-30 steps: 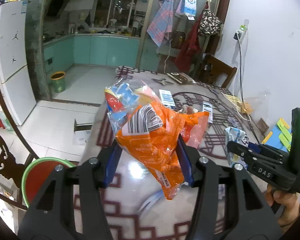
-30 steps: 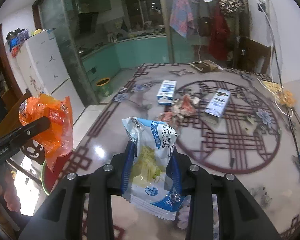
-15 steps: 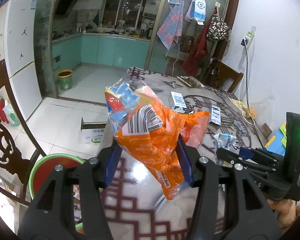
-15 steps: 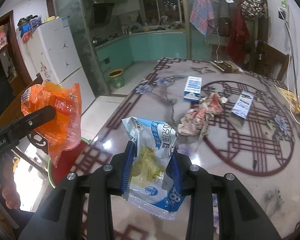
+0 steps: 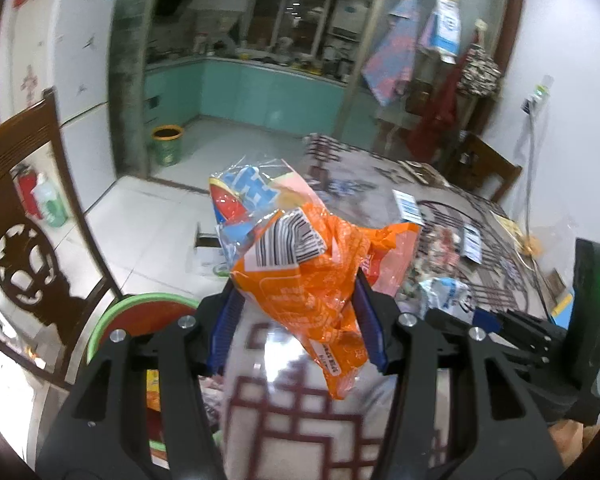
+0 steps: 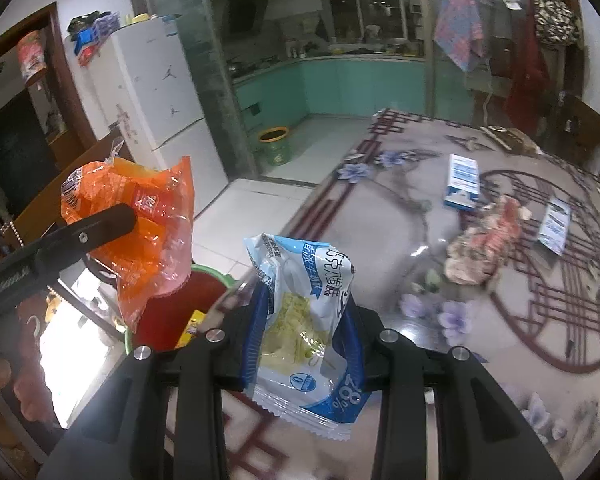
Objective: Collect trash
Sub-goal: 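Carry the orange bag and white-blue bag from the table to the red bucket, then open both tools over the red bucket to drop the two snack bags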
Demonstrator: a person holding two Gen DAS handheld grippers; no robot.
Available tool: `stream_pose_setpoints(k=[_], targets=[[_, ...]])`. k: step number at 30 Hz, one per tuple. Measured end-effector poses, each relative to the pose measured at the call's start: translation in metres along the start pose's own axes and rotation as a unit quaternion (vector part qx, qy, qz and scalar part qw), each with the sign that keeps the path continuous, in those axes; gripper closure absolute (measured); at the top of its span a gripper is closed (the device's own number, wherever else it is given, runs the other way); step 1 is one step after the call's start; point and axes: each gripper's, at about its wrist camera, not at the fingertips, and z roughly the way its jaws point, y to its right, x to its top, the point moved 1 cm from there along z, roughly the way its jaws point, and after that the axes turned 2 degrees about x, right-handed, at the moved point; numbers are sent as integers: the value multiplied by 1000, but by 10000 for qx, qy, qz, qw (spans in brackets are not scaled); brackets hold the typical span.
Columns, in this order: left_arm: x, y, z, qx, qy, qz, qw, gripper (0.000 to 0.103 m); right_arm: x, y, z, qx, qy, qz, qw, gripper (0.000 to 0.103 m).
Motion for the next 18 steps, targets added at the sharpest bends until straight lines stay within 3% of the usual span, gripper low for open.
stream_pose_setpoints(k=[8,18], targets=[[-7,-51,3,660,-131,-338,9972,52,4,-29,28,332,-146,-88,9993,69],[-10,-93,-4,1209,-115,-727,9899,52,1,-76,71,811,-527,-260,9950,69]])
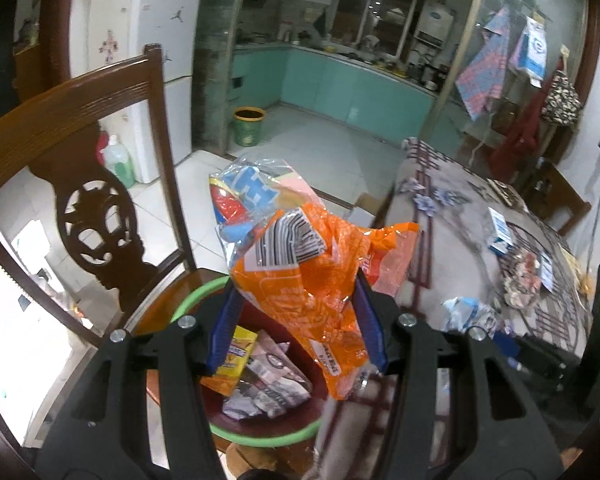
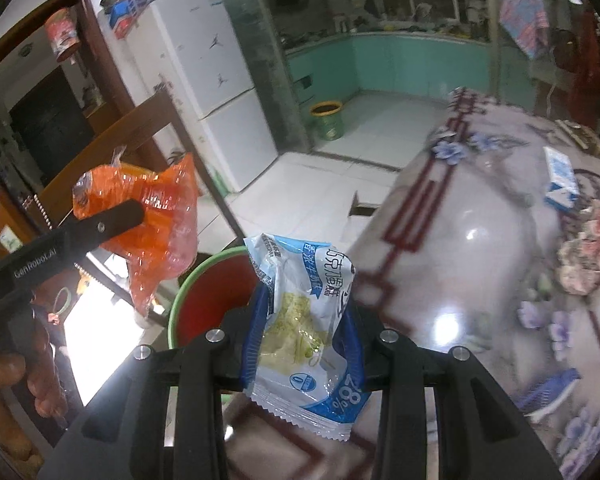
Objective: Collect trash
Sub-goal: 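Open both tools over the red bucket to drop the two snack bags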
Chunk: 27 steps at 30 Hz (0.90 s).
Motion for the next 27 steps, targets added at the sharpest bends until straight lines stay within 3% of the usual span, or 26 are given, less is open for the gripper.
stream_pose_setpoints(k=[7,20,23,24,27], targets=[[2,-9,3,125,-18,-19,9999,52,-4,-17,38,683,-488,290,9961,68],[1,-19,8,327,-78,-191,9993,52,-21,-56,58,886,-850,-153,9923,64],[1,-19,12,380,-166,-198,9989,49,-25,-60,56,910,-811,-180,9924,49],[1,-19,14,414,-197,-201,9987,44,-26,-60,53,926,-792,-149,9924,46],[0,-17,16,515,-202,-185,9983,33,-28,-55,47,894,-803,-124,9927,45]])
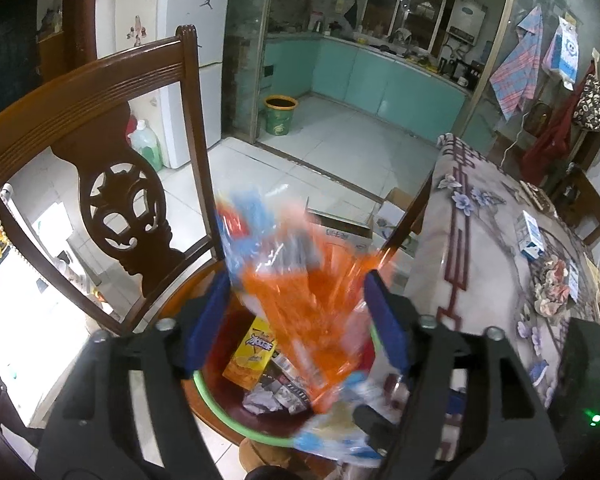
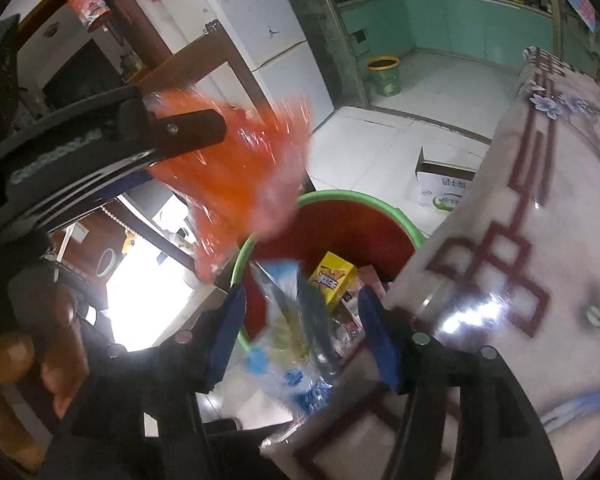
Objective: Collect trash
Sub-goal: 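Open both tools over the red bucket to drop the two snack bags, then grasp the white toothpaste box with the right tool while the left tool grasps crumpled paper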
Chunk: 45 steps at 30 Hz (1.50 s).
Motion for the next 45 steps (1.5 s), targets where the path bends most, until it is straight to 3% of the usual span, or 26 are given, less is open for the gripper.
stream_pose_setpoints(k=[6,8,10,15,18,19,23,28,32,36,41,45], targets=[[-2,12,-1,-61,4,9,10000,26,-20,34,-45,-304,251,139,9991,43],[-3,26,-3,-179,-1,86,9998,25,-26,64,-71,-610,488,362,9963,33],[-3,42,-5,-322,0,192,9993,24,-28,103,-100,-1007,762,676,9897,33],[-4,96,-15,-782,73,491,9957,23,-28,213,-175,-1799,1433,1735,9576,33],[-7,129,-18,-1071,38,684,9919,22,-25,278,-218,-2493,1765,2144,9278,31],[-9,142,-18,-1175,7,767,9901,22,-24,301,-229,-2635,1791,2303,9195,31],[-17,187,-16,-1453,-91,995,9843,22,-8,368,-241,-2993,1592,2533,9060,32],[-25,245,-5,-1721,-266,1259,9766,22,5,438,-216,-3171,1129,3099,8892,32],[-28,282,5,-1744,-204,1498,9730,22,11,466,-190,-2924,825,3240,8960,32],[-33,314,24,-1737,-337,1595,9712,22,6,474,-188,-3070,739,3001,9001,48],[-53,355,50,-1756,-597,2019,9617,22,-8,448,-215,-2958,676,2402,9221,56],[-65,375,72,-1798,-958,2082,9566,21,-35,400,-254,-2728,707,1974,9389,56]])
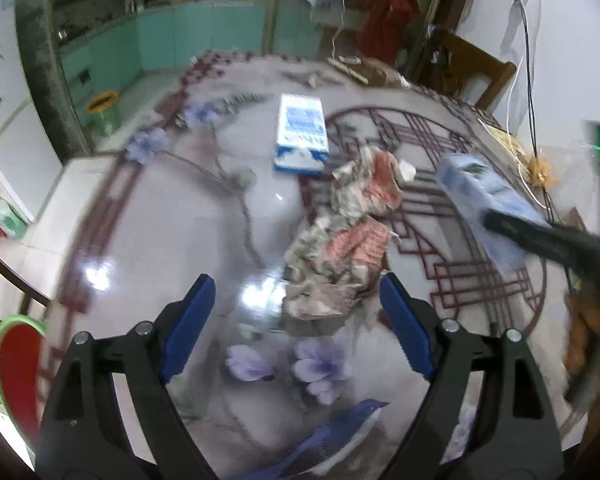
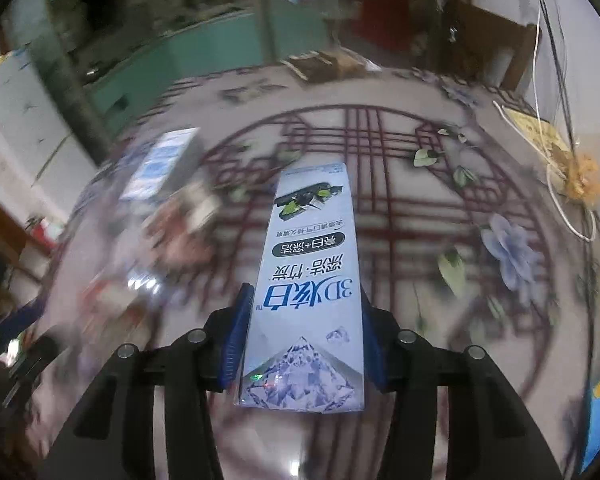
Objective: Collect trash
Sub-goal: 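Grasp the white toothpaste box with the right tool while the left tool grasps crumpled paper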
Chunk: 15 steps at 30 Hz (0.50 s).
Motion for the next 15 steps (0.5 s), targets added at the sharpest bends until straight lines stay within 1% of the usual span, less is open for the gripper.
stream_pose_setpoints(k=[2,3,4,6,7,8,9,10,11,12,13,15], targets=[[2,4,7,-90,-10,-29,10000,18,-21,-5,-32,373,-29,85,9993,56],[4,7,13,-112,8,6,9999,17,-27,-7,-39,501,-55,115,9987,56],[6,10,20,-108,1,81,9999,16,-44,-11,-50,657,-125,163,9976,56],[6,13,32,-51,-111,196,9997,16,-67,-14,-53,784,-288,197,9963,55],[5,14,40,-25,-198,216,9996,17,-82,-17,-51,851,-428,234,9952,55],[4,13,48,-16,-330,195,9993,17,-89,-20,-45,884,-553,268,9942,55],[3,12,52,-60,-401,155,9991,23,-95,-23,-41,910,-652,266,9934,53],[3,10,55,-202,-441,69,9988,31,-97,-30,-37,902,-729,145,9931,52],[3,10,54,-326,-442,1,9985,36,-98,-36,-35,806,-739,-4,9940,49],[3,10,53,-397,-433,-2,9983,49,-98,-39,-34,716,-710,-96,9949,47],[4,12,50,-378,-399,58,9985,56,-98,-42,-32,600,-640,-202,9959,48],[5,19,43,-324,-326,299,9985,62,-101,-46,-27,492,-624,-347,9962,45]])
